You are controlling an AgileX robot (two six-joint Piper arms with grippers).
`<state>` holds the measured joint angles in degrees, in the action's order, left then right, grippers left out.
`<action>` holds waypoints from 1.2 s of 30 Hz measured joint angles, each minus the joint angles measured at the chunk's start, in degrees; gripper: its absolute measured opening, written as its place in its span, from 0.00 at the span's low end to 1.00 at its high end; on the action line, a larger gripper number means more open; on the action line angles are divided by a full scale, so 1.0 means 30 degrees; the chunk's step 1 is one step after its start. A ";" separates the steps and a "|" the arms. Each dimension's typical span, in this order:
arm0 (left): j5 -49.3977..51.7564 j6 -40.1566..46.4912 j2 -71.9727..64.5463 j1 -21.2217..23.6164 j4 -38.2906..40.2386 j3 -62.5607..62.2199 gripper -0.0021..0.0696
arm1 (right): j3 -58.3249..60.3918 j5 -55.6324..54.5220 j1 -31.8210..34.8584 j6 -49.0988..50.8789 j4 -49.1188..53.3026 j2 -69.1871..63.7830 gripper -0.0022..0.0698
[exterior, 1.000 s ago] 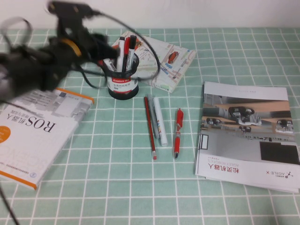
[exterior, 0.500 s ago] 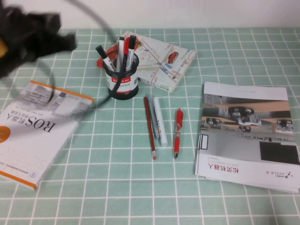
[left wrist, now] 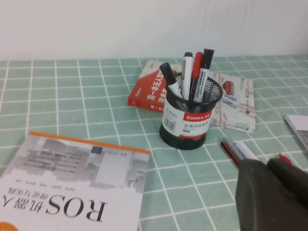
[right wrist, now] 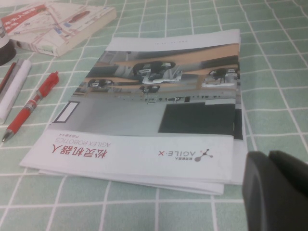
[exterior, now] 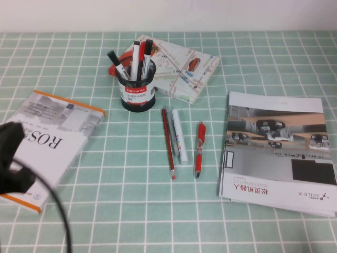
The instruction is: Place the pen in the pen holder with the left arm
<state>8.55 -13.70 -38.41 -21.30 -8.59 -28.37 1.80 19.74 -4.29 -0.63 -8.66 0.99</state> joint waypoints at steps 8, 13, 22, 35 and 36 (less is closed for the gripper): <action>0.0954 0.0000 0.2387 0.0000 0.0038 0.0300 0.03 | 0.0000 0.0000 0.0000 0.0000 0.0000 0.0000 0.00; 0.0153 0.0674 0.4168 0.0000 0.0038 0.2048 0.03 | 0.0000 0.0000 0.0000 0.0000 0.0000 0.0000 0.00; -0.1681 0.1444 0.9735 0.2743 0.1379 0.7522 0.03 | 0.0000 0.0000 0.0000 0.0000 0.0000 0.0000 0.00; -0.1293 0.4018 1.2966 0.5260 0.3601 0.9967 0.03 | 0.0000 0.0000 0.0000 0.0000 0.0000 0.0000 0.00; -0.0936 0.4018 1.2966 0.5288 0.3601 0.9967 0.03 | 0.0000 0.0000 0.0000 0.0000 0.0000 0.0000 0.00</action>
<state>5.74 -1.65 0.49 -5.44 2.22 1.53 1.80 19.74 -4.29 -0.63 -8.66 0.99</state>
